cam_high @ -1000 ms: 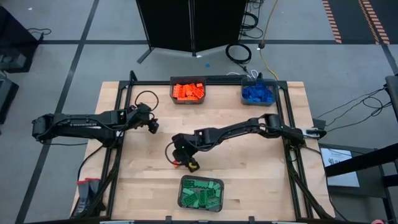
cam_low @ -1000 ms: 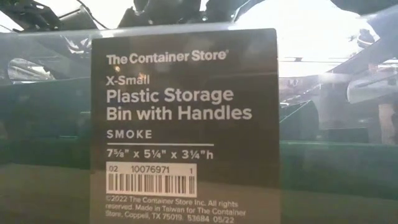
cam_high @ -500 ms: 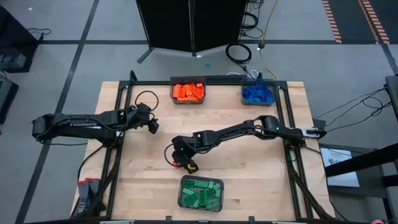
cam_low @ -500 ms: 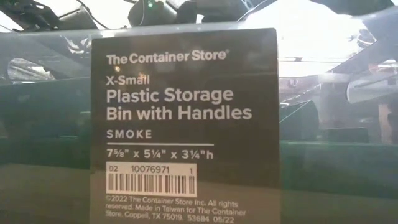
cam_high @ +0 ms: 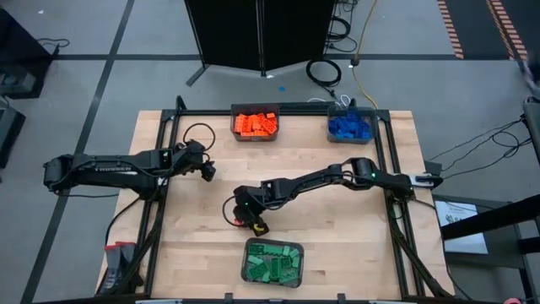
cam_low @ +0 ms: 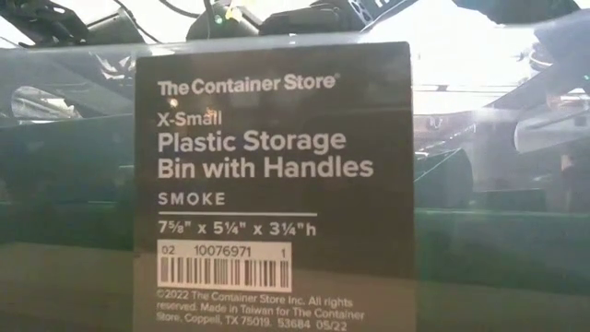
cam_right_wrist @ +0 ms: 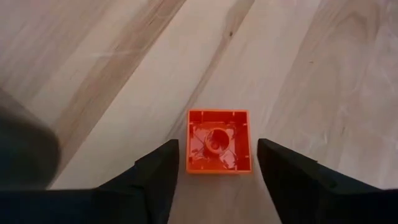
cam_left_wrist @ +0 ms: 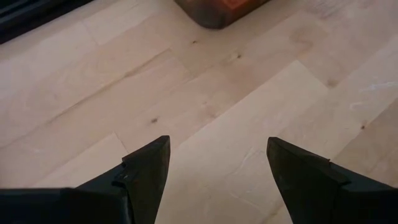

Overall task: Sort blocks
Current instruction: Put the orange game piece into the top left black bin

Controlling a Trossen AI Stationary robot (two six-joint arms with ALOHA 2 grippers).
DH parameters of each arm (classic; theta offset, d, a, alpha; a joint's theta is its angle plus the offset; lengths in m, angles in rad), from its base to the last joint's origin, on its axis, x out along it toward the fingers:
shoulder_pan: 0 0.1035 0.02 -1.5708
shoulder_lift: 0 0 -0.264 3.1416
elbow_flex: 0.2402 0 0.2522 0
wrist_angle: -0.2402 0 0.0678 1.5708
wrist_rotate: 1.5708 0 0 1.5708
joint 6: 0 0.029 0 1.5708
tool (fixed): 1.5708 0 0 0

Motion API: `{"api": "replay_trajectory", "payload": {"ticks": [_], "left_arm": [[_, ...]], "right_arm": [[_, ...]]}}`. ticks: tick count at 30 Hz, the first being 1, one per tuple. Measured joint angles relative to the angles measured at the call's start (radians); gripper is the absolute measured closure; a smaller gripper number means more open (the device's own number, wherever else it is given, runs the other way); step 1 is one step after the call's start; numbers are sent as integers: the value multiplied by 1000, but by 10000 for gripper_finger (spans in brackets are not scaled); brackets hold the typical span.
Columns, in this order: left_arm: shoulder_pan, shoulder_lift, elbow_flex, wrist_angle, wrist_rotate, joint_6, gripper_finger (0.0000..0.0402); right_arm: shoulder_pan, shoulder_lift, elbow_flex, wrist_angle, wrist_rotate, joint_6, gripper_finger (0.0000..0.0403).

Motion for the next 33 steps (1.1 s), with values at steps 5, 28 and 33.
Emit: {"api": "replay_trajectory", "payload": {"ticks": [5, 28, 33], "left_arm": [[0, 0, 0, 0, -7, 0, 132], [0, 0, 0, 0, -10, 1, 132], [0, 0, 0, 0, -10, 1, 132]], "right_arm": [[0, 0, 0, 0, 0, -2, 237], [-89, -75, 147, -217, 8, 86, 283], [-197, -108, 284, -330, 8, 75, 283]]}}
